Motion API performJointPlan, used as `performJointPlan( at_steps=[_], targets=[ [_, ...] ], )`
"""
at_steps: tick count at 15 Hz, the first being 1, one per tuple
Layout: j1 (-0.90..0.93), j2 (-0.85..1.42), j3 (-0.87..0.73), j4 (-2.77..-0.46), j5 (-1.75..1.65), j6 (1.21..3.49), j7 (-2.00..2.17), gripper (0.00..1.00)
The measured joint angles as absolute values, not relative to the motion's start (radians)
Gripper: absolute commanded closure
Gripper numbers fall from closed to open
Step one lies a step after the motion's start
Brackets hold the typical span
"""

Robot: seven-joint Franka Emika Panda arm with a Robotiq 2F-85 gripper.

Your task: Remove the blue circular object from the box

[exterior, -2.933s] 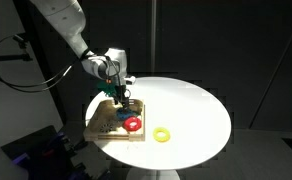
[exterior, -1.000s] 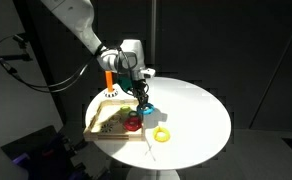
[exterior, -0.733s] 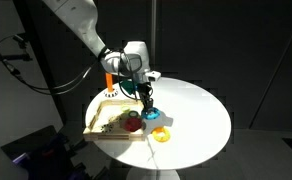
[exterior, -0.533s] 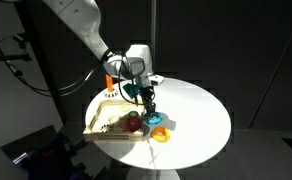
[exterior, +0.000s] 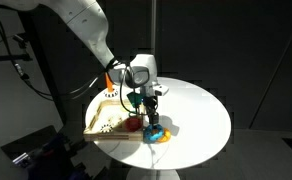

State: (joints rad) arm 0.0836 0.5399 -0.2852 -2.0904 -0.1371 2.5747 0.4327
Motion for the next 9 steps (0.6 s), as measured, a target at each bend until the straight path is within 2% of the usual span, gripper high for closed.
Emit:
performJointPlan(
  at_steps=[2, 3, 9],
  targets=[
    [0.085, 0.544, -0.285, -2.088, -0.137, 2.571, 0.433, 0.04],
    [0.088, 0.544, -0.285, -2.086, -0.137, 2.566, 0.433, 0.00],
    [0.078, 0.499, -0.226, -2.061, -0.116, 2.432, 0.403, 0.00]
  ],
)
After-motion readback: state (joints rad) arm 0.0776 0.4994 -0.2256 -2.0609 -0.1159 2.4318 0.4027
